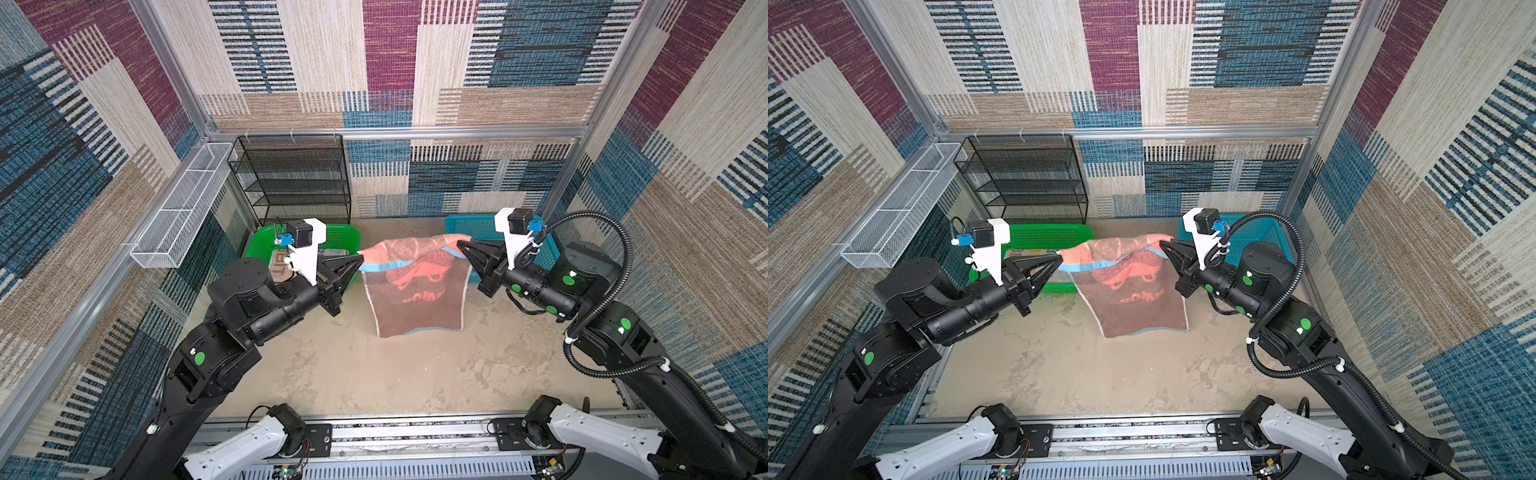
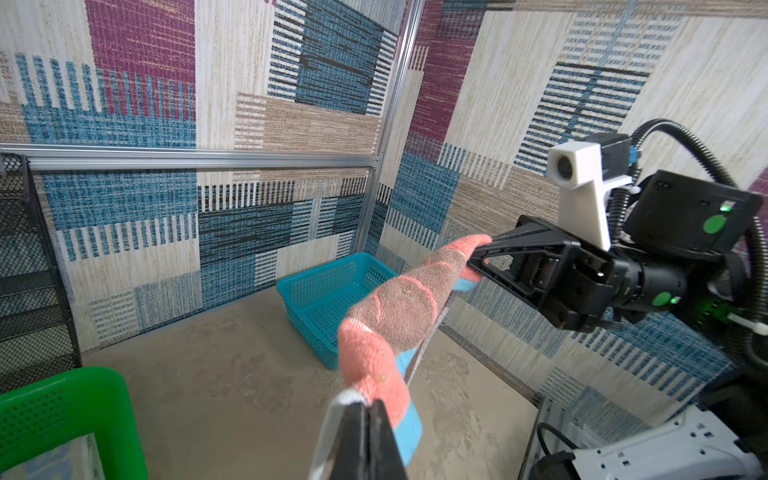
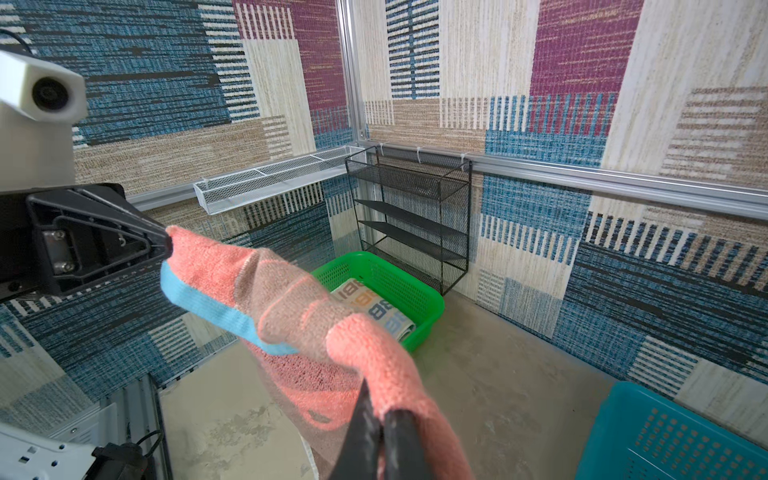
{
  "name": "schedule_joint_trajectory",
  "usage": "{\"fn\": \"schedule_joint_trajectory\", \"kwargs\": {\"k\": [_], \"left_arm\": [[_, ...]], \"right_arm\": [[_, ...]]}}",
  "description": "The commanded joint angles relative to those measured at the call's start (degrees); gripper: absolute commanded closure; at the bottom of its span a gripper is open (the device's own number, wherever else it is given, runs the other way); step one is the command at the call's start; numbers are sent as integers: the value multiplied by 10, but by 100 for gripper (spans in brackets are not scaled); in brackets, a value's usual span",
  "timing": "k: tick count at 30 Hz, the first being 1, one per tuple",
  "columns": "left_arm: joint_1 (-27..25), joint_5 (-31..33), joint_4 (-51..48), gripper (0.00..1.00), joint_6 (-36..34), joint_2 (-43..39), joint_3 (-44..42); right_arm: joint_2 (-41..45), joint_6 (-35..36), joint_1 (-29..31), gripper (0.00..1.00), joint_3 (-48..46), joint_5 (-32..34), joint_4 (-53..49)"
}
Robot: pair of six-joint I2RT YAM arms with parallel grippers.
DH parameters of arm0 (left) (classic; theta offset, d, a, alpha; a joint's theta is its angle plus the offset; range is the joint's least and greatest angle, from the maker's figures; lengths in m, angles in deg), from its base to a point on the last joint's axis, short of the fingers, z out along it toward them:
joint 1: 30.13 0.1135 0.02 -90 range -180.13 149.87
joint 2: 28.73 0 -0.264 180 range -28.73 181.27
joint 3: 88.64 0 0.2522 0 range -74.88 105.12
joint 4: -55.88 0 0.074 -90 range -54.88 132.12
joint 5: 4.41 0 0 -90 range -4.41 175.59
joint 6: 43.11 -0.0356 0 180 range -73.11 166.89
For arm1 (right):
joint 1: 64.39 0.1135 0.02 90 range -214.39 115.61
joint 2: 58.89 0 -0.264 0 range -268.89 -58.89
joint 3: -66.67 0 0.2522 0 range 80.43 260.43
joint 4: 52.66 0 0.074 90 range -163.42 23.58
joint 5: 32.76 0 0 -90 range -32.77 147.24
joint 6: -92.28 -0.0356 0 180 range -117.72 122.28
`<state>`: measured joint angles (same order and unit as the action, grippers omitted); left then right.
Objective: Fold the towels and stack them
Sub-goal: 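Lift the pink towel by two corners with both grippers, spreading it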
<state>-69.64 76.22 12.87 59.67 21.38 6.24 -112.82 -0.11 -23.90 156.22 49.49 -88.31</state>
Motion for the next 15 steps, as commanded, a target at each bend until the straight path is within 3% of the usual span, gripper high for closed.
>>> {"fn": "schedule_joint_trajectory", "kwargs": {"k": [1,15], "left_arm": [[0,-7,19,100,17,-8,-1],[0,132,2,100,-9,22,-8]], "right_arm": [[11,-12,0,100,-4,-11,33],[-32,-17,0,100,-33,148,52]]}}
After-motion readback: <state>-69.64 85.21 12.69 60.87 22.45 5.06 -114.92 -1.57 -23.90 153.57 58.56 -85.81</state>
